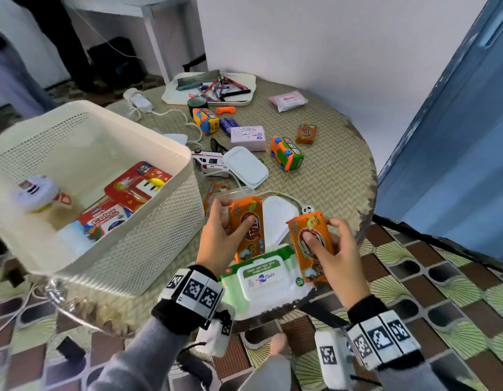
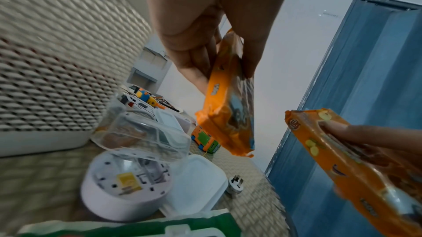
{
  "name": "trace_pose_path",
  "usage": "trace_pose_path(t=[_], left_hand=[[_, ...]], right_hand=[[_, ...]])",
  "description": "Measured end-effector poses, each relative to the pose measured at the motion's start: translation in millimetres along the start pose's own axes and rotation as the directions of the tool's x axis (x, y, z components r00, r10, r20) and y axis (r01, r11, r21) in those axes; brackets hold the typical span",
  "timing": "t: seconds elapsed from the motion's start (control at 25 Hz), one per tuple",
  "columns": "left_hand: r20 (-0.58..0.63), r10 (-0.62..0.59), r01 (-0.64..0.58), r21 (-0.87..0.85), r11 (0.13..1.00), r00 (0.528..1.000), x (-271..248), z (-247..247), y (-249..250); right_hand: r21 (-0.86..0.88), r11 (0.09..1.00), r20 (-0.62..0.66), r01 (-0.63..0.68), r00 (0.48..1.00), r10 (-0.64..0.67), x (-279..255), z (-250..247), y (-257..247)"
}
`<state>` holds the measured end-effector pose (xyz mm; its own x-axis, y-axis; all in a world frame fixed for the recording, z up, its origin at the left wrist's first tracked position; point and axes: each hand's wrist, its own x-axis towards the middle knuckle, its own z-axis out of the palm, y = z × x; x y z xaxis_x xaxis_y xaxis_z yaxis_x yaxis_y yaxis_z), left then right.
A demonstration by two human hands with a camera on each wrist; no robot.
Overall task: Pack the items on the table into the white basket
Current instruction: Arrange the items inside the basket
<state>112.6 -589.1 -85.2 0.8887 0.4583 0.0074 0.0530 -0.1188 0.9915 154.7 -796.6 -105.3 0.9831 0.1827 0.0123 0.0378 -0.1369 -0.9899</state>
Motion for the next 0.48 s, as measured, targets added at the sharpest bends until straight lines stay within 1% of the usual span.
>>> trace_pose_path(t=[0.12,0.28,0.48], left_hand=[[-0.017,0.018,-0.018,0.019,1.0,1.0,-23,-29,8],[-0.083,0.047,-0.049,-0.022,0.999,0.995,-43,-73,28],[-0.199,0.143,-0.154,-0.042,0.987,0.97,-36,-132,58]], right_hand=[[0.011,1.0,0.007,0.023,1.0,-0.023,-14,20,-7],[0.026,0.998,0.046,0.053,0.997,-0.055,-25,49,-29],[0.064,0.989,0.105,0.133,0.985,-0.139,-18,98,-79]])
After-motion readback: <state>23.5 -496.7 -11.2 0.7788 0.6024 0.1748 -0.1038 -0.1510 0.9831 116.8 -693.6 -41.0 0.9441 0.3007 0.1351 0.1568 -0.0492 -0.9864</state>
